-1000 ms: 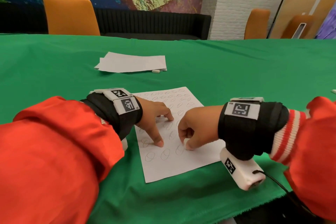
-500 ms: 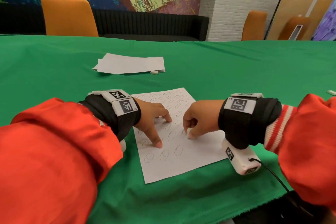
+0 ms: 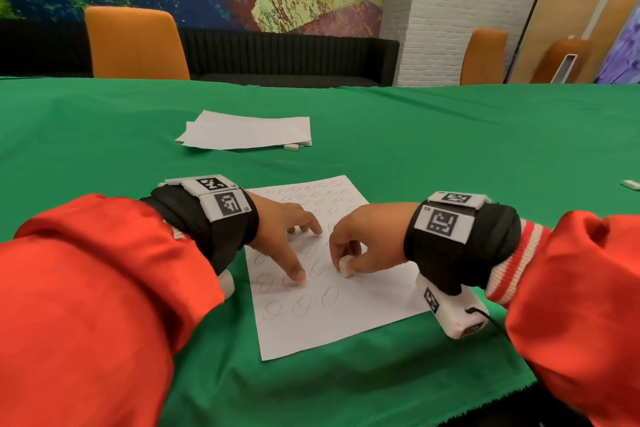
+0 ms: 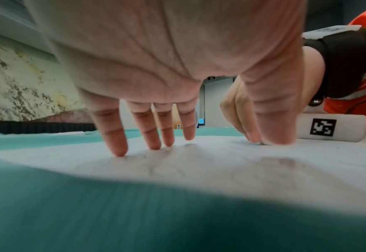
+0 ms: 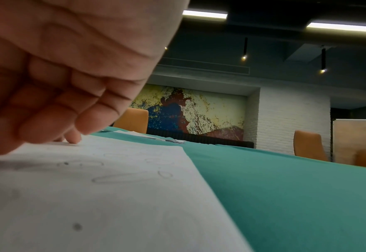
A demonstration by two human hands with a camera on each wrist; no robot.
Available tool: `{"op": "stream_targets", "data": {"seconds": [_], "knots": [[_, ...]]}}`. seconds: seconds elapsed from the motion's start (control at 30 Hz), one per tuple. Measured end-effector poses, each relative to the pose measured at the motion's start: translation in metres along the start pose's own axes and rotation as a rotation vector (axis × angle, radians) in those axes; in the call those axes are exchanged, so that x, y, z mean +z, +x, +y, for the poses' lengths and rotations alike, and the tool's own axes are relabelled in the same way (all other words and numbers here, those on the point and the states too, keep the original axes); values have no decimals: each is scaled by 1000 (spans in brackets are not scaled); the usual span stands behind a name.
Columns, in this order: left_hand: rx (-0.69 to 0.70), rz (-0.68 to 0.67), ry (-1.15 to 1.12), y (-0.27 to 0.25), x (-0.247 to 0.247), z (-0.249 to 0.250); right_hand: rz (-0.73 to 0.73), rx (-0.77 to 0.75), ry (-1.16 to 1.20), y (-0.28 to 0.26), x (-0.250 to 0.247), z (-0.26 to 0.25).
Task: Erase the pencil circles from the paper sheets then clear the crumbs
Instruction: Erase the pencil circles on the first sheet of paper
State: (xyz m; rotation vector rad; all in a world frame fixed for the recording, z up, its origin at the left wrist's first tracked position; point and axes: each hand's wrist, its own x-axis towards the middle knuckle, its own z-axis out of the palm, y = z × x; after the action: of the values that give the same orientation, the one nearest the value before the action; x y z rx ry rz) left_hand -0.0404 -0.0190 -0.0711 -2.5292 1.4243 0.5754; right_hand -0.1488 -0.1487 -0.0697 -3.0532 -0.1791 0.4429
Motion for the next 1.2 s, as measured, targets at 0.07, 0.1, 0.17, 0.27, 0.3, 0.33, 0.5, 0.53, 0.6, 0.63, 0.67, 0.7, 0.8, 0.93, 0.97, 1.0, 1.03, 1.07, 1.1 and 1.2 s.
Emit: {"op": "stream_targets", "data": {"seconds": [0.07,0.1,0.17,0.27,0.3,0.33,0.5,0.53,0.6,0.63,0.67,0.7,0.8,0.93,0.97,1.0,1.03,1.07,1.1,1.2], "knots": [[-12,-3,15,3,-4,6,-5,1,3,0,0,1],[-5,-3,26,4,-6,10,-3,-3,-5,0,0,1],[31,-12,41,8,-8,18,9,-17,-29,0,1,1],[64,-39,55,13,-7,25,32,-40,-62,1,2,3],[64,-41,61,14,-7,26,35,-47,-65,0,2,3],[62,-39,68,16,-6,25,38,-52,-61,0,2,5],[49,-29,114,20,-5,23,66,-58,11,0,2,14],[48,-29,116,20,-5,23,68,-54,22,0,2,15],[48,-27,119,20,-4,23,65,-51,16,0,2,15],[49,-24,118,20,-4,23,62,-50,7,0,2,15],[52,-22,117,20,-4,23,58,-49,0,1,2,13],[53,-20,115,19,-4,23,55,-47,-5,1,2,12],[56,-19,115,19,-4,23,42,-45,-27,2,2,8],[56,-21,111,18,-4,23,25,-34,-52,1,2,5],[54,-22,109,18,-4,23,21,-32,-55,0,2,5],[52,-22,110,18,-4,23,12,-27,-56,-2,2,5],[50,-22,114,18,-4,22,-3,-19,-60,-5,2,6],[49,-20,117,19,-4,22,-24,-9,-72,-7,1,6],[49,-19,118,19,-4,22,-48,3,-88,-9,0,6],[49,-20,128,19,-3,22,-56,35,-59,-12,-7,8]]}}
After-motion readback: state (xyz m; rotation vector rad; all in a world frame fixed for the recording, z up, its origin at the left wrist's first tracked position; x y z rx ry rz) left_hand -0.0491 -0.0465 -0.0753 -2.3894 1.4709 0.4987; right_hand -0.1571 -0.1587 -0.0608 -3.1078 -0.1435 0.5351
